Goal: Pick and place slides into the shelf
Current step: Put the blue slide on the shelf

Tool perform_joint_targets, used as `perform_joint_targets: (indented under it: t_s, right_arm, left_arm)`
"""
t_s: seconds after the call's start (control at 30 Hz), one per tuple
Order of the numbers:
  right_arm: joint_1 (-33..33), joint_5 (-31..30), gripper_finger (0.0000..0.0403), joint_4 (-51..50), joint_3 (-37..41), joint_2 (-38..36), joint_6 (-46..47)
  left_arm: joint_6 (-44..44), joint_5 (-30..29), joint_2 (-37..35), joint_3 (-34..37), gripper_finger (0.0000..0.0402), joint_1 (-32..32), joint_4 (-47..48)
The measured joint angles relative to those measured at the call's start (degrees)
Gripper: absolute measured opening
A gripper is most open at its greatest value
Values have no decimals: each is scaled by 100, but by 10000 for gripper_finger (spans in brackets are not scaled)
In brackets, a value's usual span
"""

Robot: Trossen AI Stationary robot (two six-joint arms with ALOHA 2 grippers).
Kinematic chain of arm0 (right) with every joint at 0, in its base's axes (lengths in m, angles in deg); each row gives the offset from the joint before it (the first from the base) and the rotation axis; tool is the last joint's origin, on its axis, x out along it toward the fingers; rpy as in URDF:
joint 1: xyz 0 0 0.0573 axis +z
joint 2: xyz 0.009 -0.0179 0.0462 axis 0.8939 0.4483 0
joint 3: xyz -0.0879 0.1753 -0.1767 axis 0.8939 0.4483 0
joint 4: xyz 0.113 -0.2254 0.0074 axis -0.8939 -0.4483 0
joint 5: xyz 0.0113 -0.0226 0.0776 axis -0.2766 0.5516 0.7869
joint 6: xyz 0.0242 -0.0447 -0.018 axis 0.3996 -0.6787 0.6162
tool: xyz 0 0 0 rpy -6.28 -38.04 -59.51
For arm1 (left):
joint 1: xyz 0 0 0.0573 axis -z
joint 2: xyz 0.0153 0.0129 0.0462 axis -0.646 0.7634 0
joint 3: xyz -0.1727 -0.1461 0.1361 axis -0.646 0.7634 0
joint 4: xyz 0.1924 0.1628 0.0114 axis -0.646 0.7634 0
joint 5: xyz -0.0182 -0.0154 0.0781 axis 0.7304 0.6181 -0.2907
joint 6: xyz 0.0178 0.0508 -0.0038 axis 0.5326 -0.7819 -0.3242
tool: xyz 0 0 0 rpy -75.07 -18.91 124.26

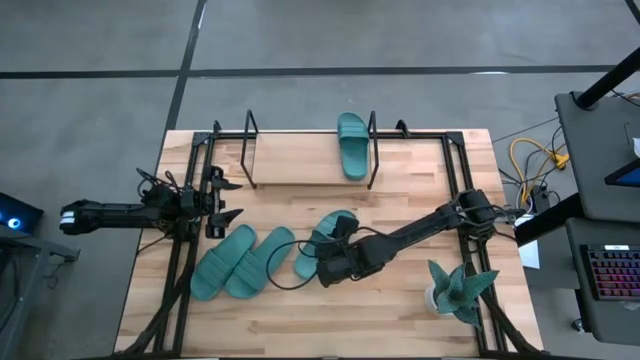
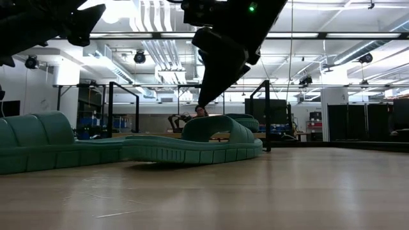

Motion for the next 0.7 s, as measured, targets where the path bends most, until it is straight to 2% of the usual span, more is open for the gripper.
perform_joint_targets:
  t_s: [0.33,0.6,0.7]
  right_arm:
    - [-15,-64,194,-66,46,300,-548]
    - [-37,-769,194,-90,52,452,-672]
    - [-65,-782,193,-106,52,452,-755]
  left_arm:
    - [0,-2,1,0,268,2,-7]
    - [2,0,-1,0,268,2,-4]
    - [0,0,-1,0,268,2,-2]
